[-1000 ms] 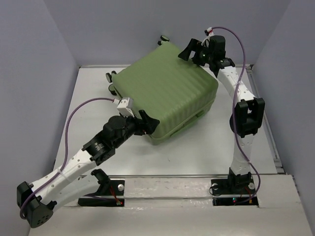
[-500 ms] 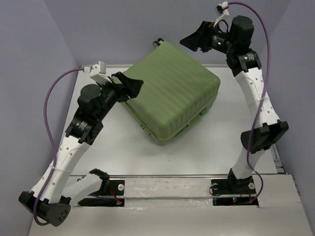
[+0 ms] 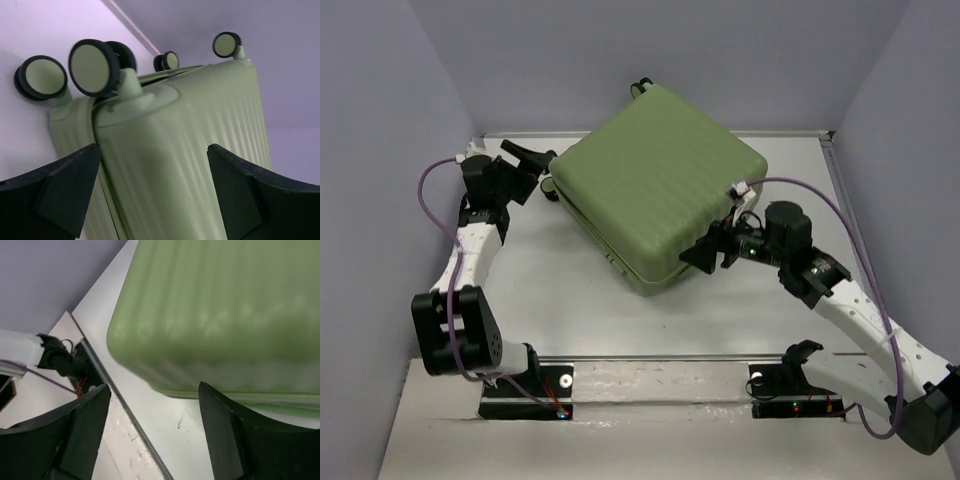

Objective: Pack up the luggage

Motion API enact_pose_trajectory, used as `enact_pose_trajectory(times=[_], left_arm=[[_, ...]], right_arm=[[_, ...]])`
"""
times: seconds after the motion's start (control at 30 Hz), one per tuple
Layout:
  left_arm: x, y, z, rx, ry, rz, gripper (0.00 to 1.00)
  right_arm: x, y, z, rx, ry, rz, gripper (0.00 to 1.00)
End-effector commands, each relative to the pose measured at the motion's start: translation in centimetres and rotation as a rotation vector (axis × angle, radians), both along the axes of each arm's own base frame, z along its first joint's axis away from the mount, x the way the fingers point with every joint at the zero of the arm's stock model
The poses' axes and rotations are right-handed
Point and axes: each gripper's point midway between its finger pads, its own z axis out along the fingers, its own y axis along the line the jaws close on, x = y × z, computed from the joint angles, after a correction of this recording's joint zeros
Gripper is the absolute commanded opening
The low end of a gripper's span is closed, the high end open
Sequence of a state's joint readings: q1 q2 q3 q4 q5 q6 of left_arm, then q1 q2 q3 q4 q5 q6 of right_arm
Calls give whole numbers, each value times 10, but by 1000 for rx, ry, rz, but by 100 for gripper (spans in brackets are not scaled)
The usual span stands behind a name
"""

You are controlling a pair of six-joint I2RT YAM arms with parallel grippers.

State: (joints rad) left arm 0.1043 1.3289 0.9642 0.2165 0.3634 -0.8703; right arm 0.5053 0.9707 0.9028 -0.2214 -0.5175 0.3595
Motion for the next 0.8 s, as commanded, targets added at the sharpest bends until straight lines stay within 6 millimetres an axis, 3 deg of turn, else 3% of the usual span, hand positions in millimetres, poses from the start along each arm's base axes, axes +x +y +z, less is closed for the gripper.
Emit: enact_pose_trajectory(times=[0.0,0.03,0.07,0.2,0.3,0.33,0.37,0.4,0.47,0.6,0.7,0.73,0.77], left_arm=[[35,-7,24,-86,-84,-70,99],[43,-6,30,-75,-94,-73,99],[53,-5,13,-77,-51,-71,99],[79,0,-11,-79,-4,-62,99],[96,-2,-32,-101,32,-78,99],[103,-2,-28,-103,19,-82,99],[109,-4,-38,-118,35,-88,99],[111,-5,-31,-121,19,-90,99],[123,-6,-42,-134,33,-86,99],[134,-13,-35,-177,-2,-92,98],[138,-20,-22,-203,-60,-108,81],[137,-21,-19,-226,-69,-107,63],[136,-23,-15,-233,-86,-117,54]], right_arm=[[-19,10,6,59,-125,-18,84],[-23,10,-2,55,-111,-13,87],[-28,11,-17,43,-84,-3,88],[-38,8,-34,47,-63,4,89],[-46,7,-33,72,-75,22,89],[-48,7,-39,68,-66,26,89],[-51,6,-39,74,-65,31,89],[-52,6,-43,71,-57,34,89],[-55,9,-46,85,-64,51,89],[-57,8,-54,80,-56,52,89],[-56,4,-62,67,-53,27,89],[-55,2,-66,62,-49,20,89],[-55,2,-69,59,-37,10,89]])
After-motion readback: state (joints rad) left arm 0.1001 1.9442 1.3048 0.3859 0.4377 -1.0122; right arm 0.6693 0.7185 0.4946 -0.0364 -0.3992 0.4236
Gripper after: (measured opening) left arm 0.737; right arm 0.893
